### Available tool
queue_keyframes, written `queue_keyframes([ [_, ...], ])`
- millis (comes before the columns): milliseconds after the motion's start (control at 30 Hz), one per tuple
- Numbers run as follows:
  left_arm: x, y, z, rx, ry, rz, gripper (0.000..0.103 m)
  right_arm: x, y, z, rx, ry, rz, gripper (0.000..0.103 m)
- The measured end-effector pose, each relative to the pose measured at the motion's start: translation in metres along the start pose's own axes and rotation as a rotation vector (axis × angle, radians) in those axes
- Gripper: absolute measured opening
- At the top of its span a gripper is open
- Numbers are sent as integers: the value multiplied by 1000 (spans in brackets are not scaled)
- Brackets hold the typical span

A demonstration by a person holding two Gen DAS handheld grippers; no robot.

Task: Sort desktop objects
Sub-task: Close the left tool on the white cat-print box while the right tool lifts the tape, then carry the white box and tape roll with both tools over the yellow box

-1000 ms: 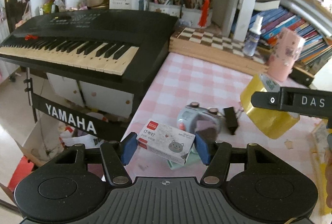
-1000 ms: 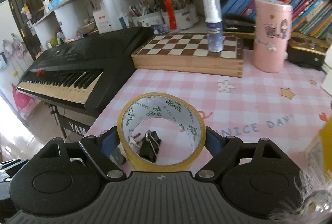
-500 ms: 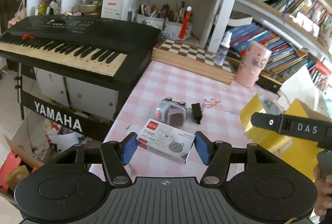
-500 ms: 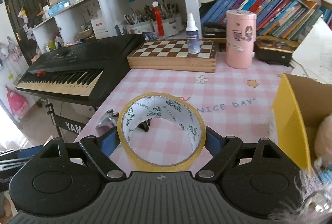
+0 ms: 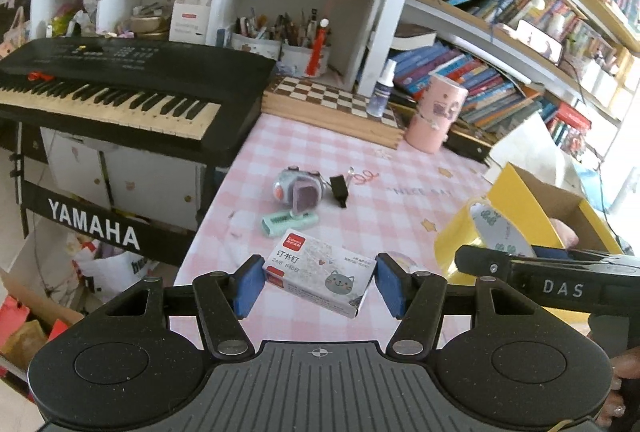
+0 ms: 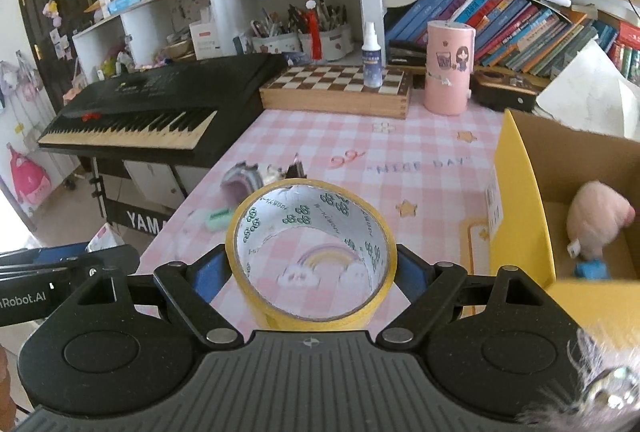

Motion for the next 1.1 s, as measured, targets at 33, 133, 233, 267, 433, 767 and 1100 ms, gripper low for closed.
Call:
queue_keyframes([
  [33,0,4,3,0,-3,3,60,-2,5,4,-2,0,3,84],
  [133,1,18,11,-1,-6,12,60,-7,18,16,-6,1,9,84],
  [233,3,33,20,-2,-9,19,60,-12,31,27,-11,5,9,83],
  [267,4,38,23,-1,-10,21,60,-14,36,30,-10,8,8,83],
  [433,9,58,36,2,-20,30,60,-20,57,45,3,9,4,83],
  [767,30,68,63,-56,-49,105,60,-3,93,88,-21,-71,67,83],
  [1100,73,55,79,-131,-124,244,60,42,120,119,-65,-181,204,83],
])
Point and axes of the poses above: each gripper's, at about its wrist camera, not at the fingertips, and y roughly against the way its jaws point, x to its right, z to its underside, the point moved 5 cm from there along -y, roughly the way its jaws point, and after that the axes turned 11 degrees about z, right-handed, at the moved point
